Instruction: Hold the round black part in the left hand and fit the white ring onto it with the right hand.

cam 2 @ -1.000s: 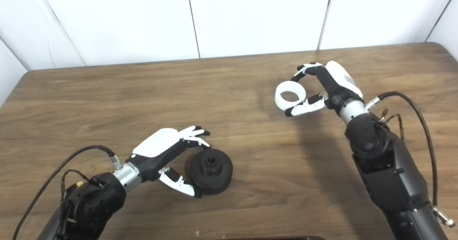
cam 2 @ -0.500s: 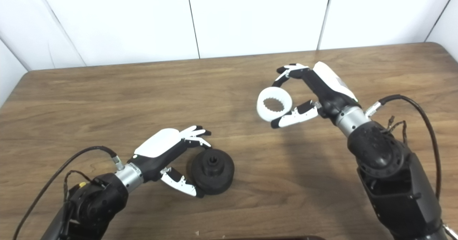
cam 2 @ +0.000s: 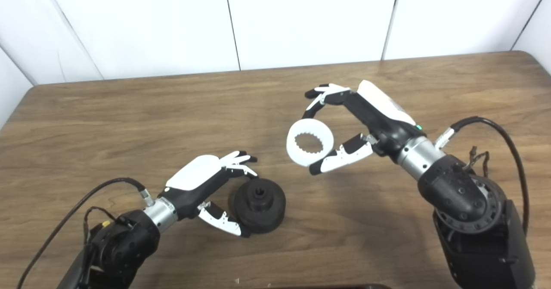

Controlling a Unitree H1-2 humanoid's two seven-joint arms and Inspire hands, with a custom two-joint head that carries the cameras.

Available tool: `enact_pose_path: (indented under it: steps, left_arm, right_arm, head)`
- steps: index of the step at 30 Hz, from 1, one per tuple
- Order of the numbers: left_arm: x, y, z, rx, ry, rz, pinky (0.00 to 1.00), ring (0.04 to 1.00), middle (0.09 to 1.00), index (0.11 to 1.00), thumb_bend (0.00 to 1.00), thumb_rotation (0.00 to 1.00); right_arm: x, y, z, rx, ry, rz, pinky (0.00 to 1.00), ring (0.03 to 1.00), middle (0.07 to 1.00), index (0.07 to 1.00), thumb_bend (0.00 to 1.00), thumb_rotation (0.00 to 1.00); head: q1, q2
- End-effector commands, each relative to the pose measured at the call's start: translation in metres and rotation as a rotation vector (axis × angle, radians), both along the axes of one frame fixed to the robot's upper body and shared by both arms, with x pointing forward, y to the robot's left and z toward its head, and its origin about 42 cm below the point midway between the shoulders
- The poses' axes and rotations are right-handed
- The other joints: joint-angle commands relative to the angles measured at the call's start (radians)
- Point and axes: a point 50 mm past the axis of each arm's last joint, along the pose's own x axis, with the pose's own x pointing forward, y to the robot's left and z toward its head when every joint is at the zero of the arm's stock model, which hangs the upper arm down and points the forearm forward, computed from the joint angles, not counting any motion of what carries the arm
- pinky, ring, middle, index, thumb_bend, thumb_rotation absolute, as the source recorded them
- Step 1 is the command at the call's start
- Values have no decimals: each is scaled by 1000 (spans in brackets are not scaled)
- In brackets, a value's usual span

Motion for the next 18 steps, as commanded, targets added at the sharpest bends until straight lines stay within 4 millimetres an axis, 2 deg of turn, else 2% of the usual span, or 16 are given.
enact_pose_path:
  steps: [1, 8, 18]
  left_arm:
    - [4, -3, 5, -9, -24, -6, 874, 991, 946, 676, 832, 329]
    - [3, -4, 2, -13, -25, -1, 862, 987, 943, 672, 836, 319]
    - [4, -6, 1, -16, -25, -4, 865, 990, 946, 672, 832, 337]
  right_arm:
    - [-5, 5, 16, -2, -67, 24, 884, 933, 849, 489, 525, 154]
    - [-17, 16, 14, -30, -42, 91, 875, 936, 852, 490, 524, 156]
    - [-18, 32, -1, -32, -7, 131, 869, 930, 844, 489, 524, 155]
  head:
    - [-1, 1]
    - [1, 2]
    - [4, 2]
